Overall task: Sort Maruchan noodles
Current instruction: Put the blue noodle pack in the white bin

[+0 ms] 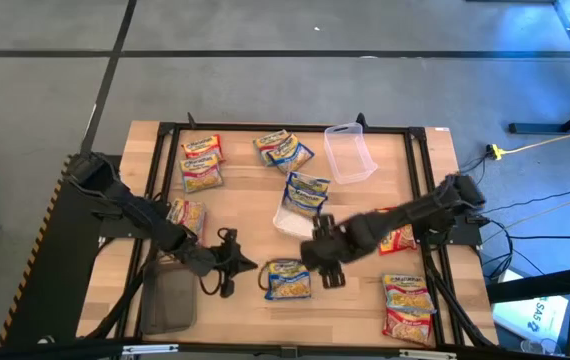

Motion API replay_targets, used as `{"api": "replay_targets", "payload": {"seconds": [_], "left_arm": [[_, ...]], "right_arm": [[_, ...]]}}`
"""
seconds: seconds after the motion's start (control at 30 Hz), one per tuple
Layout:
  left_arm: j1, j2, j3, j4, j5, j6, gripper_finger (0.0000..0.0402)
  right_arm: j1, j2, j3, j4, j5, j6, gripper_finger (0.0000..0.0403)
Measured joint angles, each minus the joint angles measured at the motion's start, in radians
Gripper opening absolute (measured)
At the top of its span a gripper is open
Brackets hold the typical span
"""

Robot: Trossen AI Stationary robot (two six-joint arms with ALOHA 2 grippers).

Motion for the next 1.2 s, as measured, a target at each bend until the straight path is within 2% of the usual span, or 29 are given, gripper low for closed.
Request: {"api": "replay_targets", "payload": {"seconds": [0.1,0.2,0.33,0.4,0.57,0.73,0.9,1.2], "left_arm": [[-0.023,0.078,0.032,-0.001,0.007,-0.053,0.0004],[-0.043,0.172,0.070,0.018,0.017,-0.119,0.0004],[-0.067,0.288,0.157,0.019,0.067,-0.163,0.0004],[-0.077,0.339,0.212,0.020,0.113,-0.163,0.0004],[-0.095,0.450,0.336,0.023,0.161,-0.163,0.0004],[-0.091,0.541,0.414,0.016,0.083,-0.171,0.0004],[-0.080,0.559,0.416,-0.032,-0.006,-0.230,0.0004],[-0.073,0.557,0.416,-0.090,-0.010,-0.275,0.0004]], "right_arm": [[0.053,-0.056,-0.211,0.239,0.047,0.093,0.0234],[0.102,-0.067,-0.380,0.469,0.145,0.182,0.0234],[0.137,-0.060,-0.536,0.688,0.277,0.286,0.0234],[0.143,-0.059,-0.587,0.726,0.340,0.333,0.0234],[0.142,-0.059,-0.660,0.836,0.475,0.399,0.0234],[0.142,-0.059,-0.712,0.976,0.507,0.398,0.0234],[0.143,-0.059,-0.744,1.024,0.503,0.400,0.0234],[0.142,0.019,-0.765,1.121,0.526,0.401,0.0234]]}}
